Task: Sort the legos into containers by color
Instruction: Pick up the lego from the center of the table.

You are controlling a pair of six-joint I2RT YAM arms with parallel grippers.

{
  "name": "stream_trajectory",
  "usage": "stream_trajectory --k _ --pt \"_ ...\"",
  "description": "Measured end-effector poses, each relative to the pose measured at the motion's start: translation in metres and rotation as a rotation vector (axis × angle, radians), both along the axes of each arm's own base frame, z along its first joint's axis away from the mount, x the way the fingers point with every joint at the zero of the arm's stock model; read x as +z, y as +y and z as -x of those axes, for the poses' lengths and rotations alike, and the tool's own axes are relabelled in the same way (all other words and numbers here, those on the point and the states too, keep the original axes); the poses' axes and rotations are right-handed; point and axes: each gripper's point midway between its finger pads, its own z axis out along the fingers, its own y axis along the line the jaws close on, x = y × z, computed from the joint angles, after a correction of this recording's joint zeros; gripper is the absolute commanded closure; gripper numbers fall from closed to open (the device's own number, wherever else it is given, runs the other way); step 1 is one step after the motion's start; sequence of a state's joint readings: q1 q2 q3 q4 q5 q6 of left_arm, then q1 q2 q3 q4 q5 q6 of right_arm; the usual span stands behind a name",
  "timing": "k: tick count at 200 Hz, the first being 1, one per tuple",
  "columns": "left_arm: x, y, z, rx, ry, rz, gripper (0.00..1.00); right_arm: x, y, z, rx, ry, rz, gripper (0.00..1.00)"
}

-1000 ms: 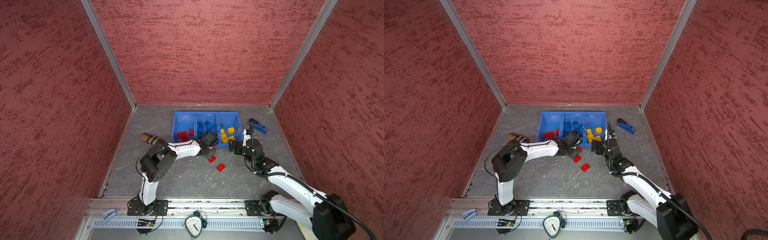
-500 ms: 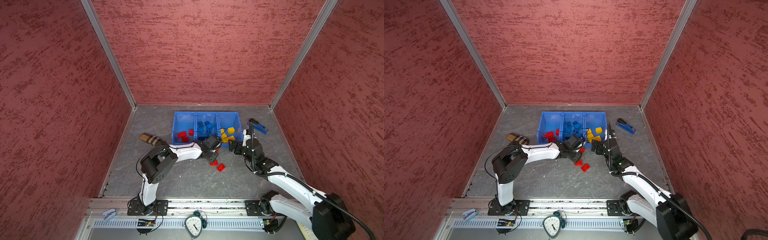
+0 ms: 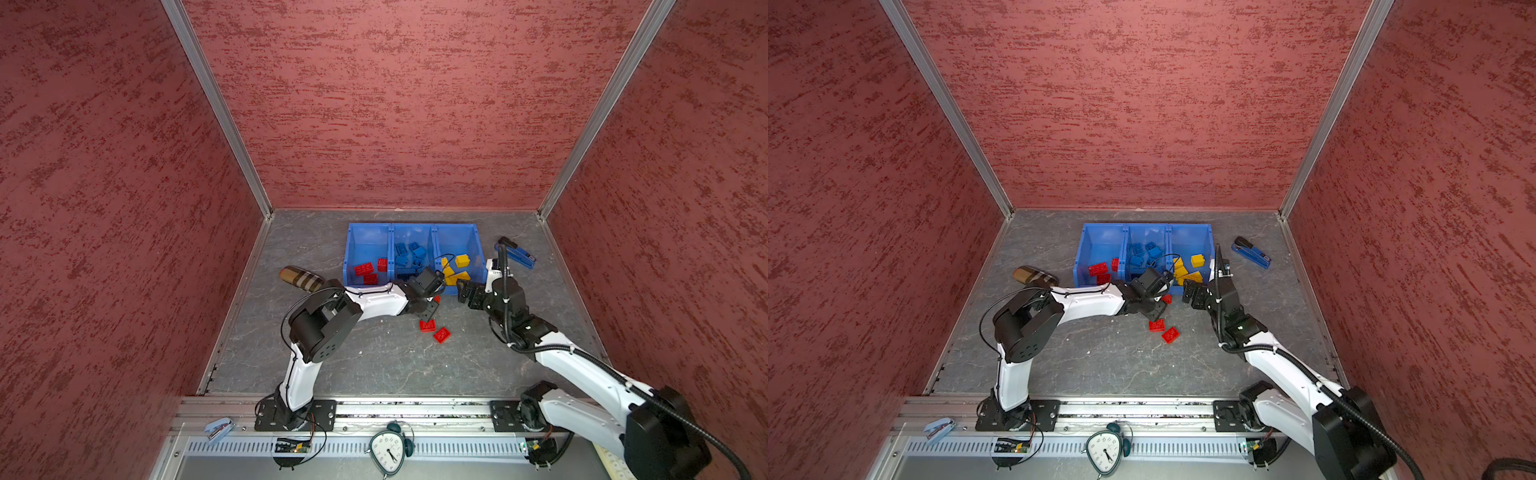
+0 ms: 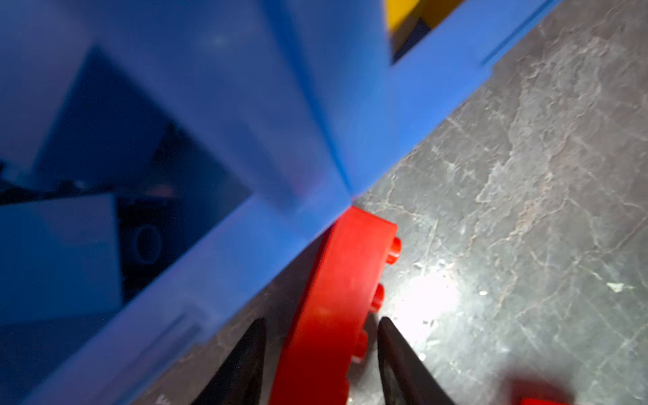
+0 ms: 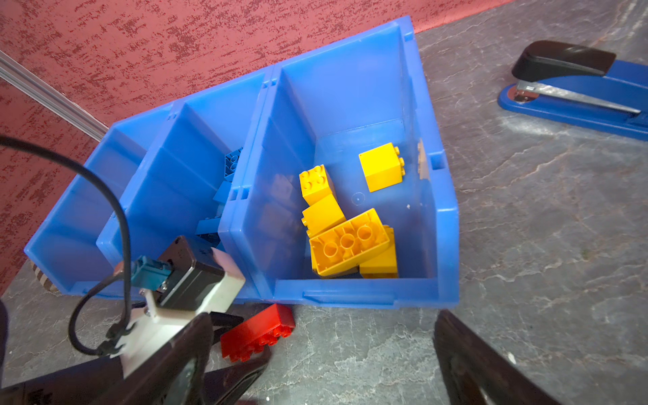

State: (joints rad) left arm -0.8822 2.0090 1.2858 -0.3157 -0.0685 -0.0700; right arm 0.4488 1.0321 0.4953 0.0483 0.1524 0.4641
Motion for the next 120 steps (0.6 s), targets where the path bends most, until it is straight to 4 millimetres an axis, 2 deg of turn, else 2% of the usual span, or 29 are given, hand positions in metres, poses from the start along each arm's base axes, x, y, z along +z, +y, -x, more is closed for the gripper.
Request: stream_trajectory --k 14,41,74,94,111,120 --pt "0.001 -0.004 -0.003 -0.002 -0.007 0.008 0.53 0.0 0.0 0.0 -0.001 0.0 0.0 0.01" --pt "0.002 -0.011 -0.006 -0.009 -0.021 0.022 0.64 0.0 0.0 0.0 -0.001 0.0 0.0 0.01" --pt "0.003 -0.012 -0.004 -0.009 -0.032 0.027 0.86 0.001 0.004 0.002 0.029 0.0 -0.003 0.01" --pt "0.009 0.001 0.005 0.005 -0.034 0.022 1.0 0.003 0.014 0.006 0.096 -0.003 -0.012 0.01" --pt "0.024 0.016 0.017 0.024 -0.04 0.038 1.0 0.009 0.024 0.01 0.162 -0.018 -0.028 0.01" --pt "0.041 0.022 0.025 0.033 -0.049 0.066 1.0 0.013 0.029 0.013 0.195 -0.03 -0.039 0.01"
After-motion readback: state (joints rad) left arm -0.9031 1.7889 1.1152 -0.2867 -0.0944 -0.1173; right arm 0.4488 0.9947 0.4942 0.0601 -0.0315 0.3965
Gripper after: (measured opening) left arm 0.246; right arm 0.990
